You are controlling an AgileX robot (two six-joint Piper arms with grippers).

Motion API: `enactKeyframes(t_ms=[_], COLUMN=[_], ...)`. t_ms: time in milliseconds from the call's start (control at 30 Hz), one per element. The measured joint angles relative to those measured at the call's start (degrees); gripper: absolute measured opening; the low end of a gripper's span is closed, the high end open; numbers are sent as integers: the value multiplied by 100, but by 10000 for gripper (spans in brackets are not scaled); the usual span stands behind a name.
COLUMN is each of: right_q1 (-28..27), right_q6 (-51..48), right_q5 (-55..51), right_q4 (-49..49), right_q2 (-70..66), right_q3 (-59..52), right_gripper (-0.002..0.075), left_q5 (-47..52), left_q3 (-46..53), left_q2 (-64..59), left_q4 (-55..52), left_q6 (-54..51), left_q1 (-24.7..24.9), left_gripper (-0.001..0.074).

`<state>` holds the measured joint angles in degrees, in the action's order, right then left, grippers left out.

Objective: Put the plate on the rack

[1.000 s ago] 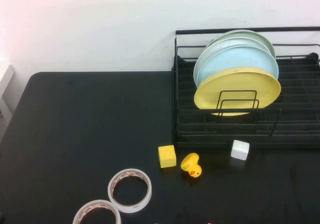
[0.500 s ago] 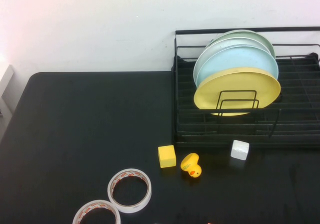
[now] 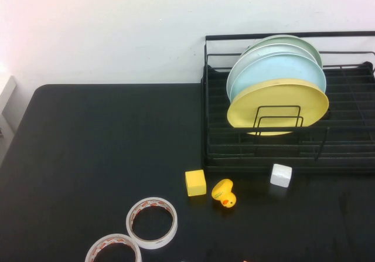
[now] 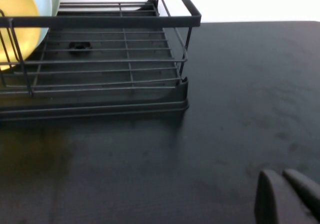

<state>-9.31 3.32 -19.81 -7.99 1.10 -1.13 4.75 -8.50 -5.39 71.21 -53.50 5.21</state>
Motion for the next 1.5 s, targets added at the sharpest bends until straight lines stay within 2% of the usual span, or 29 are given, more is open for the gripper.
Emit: enactKeyframes(t_ms=[133,200,300,367,600,733,1167,1300,1500], right_q1=[0,0,0,0,0,0,0,0,0], right_q6=[0,0,0,0,0,0,0,0,0], right_q5=[-10,-10,-10,-10,-10,-10,-20,-20,-20], right_q4=[0,0,0,0,0,0,0,0,0], right_q2=[0,0,0,0,0,0,0,0,0], right_q3=[10,10,10,10,10,10,10,10,10], right_gripper=[-1,0,-1,-1,-1,-1,-1,-1,-1], left_q5=[793,1206,1629,1663,688,491,1077,1217,1275], left_q3=[0,12,39,113,850,965,965,965,954], left_q2=[0,0,0,12,494,587,609,609,609], left_q4=[-3783,-5322,-6693,-7121,-7601,-7613,-7623,-7491,-7452], left_q6=[3946,5791,7407,7823,8109,8109,7720,7681,7481], left_q1=[0,0,0,0,0,0,-747,-672,-204], left_gripper=[-2,-2,-2,-2,-2,-2,-2,-2,-3])
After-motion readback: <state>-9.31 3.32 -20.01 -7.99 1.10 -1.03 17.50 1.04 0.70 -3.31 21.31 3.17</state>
